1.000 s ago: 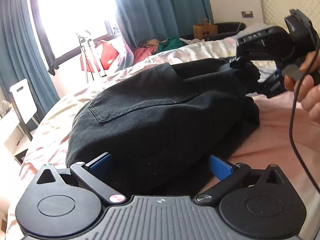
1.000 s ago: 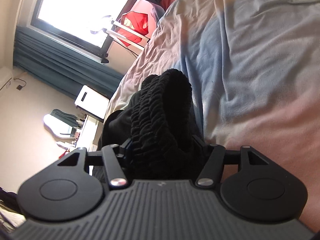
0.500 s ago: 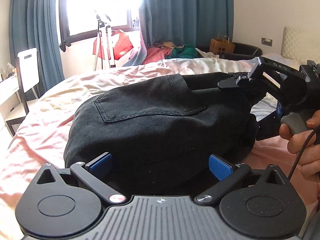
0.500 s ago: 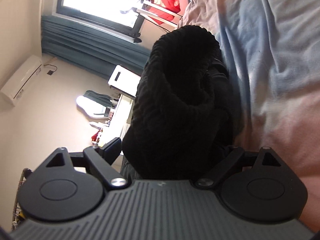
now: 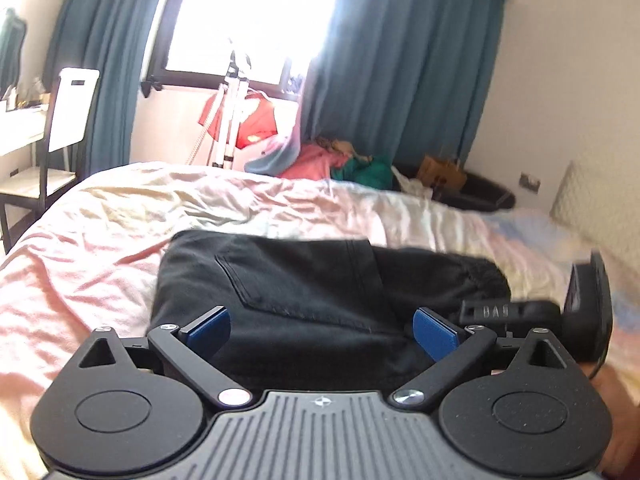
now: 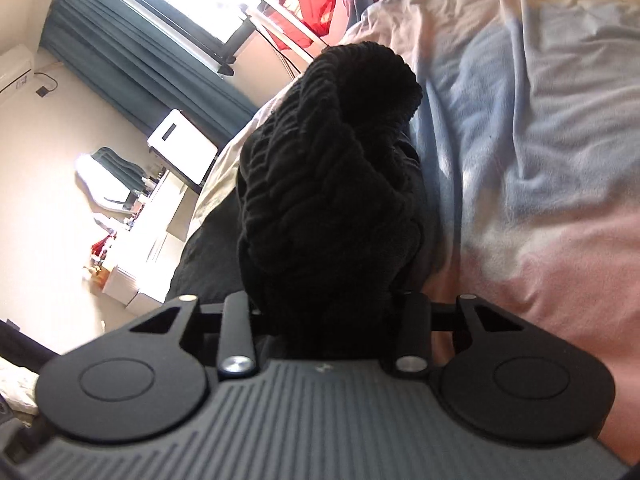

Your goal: Fold clothes

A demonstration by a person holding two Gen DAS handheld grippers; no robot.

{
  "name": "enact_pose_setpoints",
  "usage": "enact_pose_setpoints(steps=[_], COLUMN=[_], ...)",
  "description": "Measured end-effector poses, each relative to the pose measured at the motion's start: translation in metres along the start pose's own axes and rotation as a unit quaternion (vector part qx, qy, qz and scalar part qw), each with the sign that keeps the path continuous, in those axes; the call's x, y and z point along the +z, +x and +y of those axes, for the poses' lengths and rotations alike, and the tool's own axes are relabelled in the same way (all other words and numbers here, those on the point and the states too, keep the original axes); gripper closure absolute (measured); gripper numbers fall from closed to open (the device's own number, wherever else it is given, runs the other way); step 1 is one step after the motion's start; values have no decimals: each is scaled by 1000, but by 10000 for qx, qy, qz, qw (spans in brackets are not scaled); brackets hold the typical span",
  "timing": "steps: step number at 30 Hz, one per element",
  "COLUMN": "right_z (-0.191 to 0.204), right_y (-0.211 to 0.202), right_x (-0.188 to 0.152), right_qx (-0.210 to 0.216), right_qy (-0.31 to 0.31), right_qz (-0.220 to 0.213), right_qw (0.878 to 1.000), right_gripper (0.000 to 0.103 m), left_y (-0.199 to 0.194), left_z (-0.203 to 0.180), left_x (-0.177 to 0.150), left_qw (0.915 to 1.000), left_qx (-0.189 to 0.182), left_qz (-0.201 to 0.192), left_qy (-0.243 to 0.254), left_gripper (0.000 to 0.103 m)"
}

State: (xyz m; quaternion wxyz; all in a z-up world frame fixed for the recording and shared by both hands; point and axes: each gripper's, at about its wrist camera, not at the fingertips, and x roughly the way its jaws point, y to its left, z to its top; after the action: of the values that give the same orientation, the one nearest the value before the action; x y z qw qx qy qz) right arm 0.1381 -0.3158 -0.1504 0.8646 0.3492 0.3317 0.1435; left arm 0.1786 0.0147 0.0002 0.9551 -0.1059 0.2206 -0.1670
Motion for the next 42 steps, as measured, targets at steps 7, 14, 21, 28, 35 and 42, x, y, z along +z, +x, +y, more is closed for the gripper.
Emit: enact_pose_setpoints(steps=[7,14,21,28,35,42], right_z=[7,4,68,102,105,76], right_y=[-7,-6,-19,-10,-8,-8], right_x=[0,1,-20,-51,-62,-34], right_qx=[-102,-74,-558,-1411,-1543,-1210], right_qy=[-328,-280,-1870,-3162,-3516,-2345], right_qz=[-165,-142,-777,-1139,-1346,-1039], right_qw=[9993,9995,9777,9312,9135,9589], right_gripper=[65,65,65,64,64,64], left_y=[13,82,84,69,57,48], left_z=[91,115,123,125,123,121], left_x=[29,-4,-20,-27,-29,-28], left_qw=[9807,9513,9446,9435,9441,9450], left_qx=[-41,-252,-275,-225,-212,-332], left_qz=[655,1949,2009,1977,1925,1785], left_qy=[-1841,-2373,-2583,-2649,-2667,-2720], left_gripper=[0,1,1,2,4,12])
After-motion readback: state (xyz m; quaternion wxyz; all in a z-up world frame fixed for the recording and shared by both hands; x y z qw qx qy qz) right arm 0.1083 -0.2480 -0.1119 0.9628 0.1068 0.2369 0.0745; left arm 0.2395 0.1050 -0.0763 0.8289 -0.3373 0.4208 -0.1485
